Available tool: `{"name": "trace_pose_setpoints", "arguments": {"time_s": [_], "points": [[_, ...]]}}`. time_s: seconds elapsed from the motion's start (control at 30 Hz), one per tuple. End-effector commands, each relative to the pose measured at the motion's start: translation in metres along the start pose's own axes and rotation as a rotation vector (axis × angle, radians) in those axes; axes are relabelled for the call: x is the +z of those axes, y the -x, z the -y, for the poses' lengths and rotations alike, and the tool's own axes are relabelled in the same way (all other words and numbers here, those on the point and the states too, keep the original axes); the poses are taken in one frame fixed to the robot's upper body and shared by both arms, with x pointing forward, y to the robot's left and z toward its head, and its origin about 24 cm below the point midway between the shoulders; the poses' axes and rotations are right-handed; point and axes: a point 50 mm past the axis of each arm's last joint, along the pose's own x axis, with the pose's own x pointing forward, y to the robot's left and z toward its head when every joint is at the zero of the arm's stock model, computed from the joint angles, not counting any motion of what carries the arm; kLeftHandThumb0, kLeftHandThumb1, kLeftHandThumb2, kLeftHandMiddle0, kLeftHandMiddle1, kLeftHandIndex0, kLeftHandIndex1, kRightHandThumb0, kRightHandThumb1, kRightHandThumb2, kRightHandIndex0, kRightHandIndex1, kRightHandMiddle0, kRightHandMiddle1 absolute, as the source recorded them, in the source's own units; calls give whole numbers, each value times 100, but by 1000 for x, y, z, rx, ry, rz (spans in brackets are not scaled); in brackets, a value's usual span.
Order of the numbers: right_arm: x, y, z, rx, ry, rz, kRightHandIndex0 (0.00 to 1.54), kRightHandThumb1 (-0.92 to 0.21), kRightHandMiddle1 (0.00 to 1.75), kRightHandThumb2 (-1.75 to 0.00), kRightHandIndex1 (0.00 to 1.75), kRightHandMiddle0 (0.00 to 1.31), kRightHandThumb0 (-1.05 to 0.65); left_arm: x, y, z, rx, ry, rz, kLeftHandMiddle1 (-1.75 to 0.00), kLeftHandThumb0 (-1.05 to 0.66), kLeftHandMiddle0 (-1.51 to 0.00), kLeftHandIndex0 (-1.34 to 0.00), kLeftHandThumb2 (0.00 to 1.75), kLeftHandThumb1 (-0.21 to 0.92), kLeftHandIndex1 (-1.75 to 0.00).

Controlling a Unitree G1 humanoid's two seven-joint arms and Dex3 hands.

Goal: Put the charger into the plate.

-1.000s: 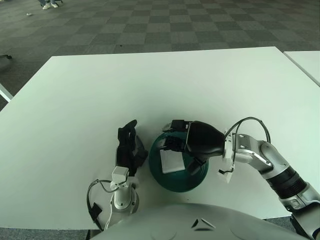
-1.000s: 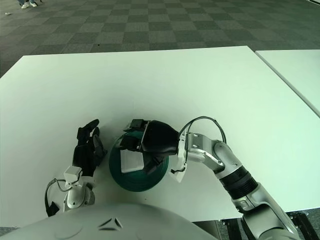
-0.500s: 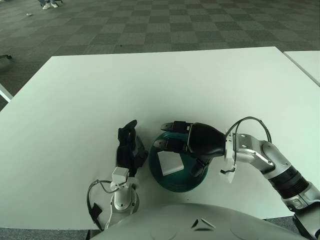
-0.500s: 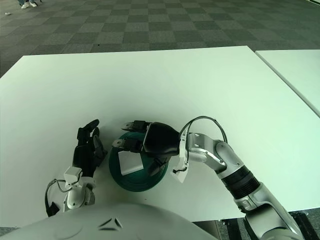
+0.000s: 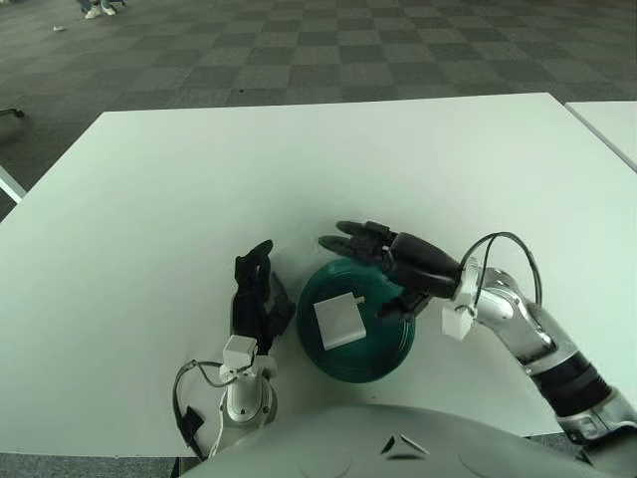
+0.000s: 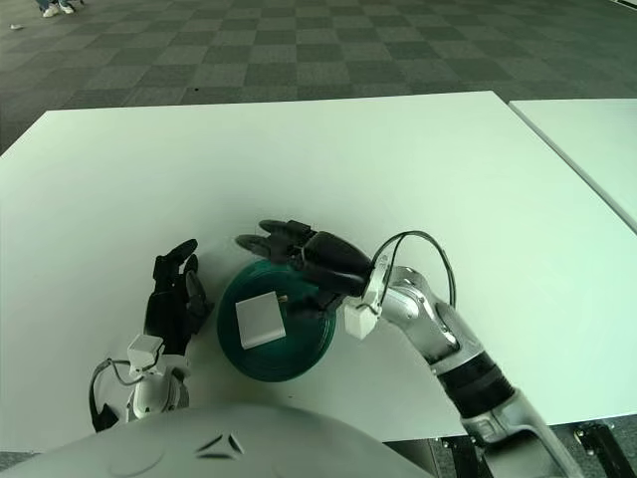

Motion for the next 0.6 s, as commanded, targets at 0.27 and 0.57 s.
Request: {"name": "trace_pose_setpoints", "arguments": {"time_s": [0.27, 0.57], "points": [[-26, 31, 9, -659, -839, -234, 30, -92, 72, -88, 6, 0, -86, -2, 10, -4, 1, 33, -12, -10, -83, -43, -9, 94, 92, -113], [-27, 56, -3, -876, -1055, -282, 35, -92, 95, -73, 8, 0, -82, -3, 13, -10, -3, 36, -11, -11, -83, -43, -7, 95, 92, -112]]}}
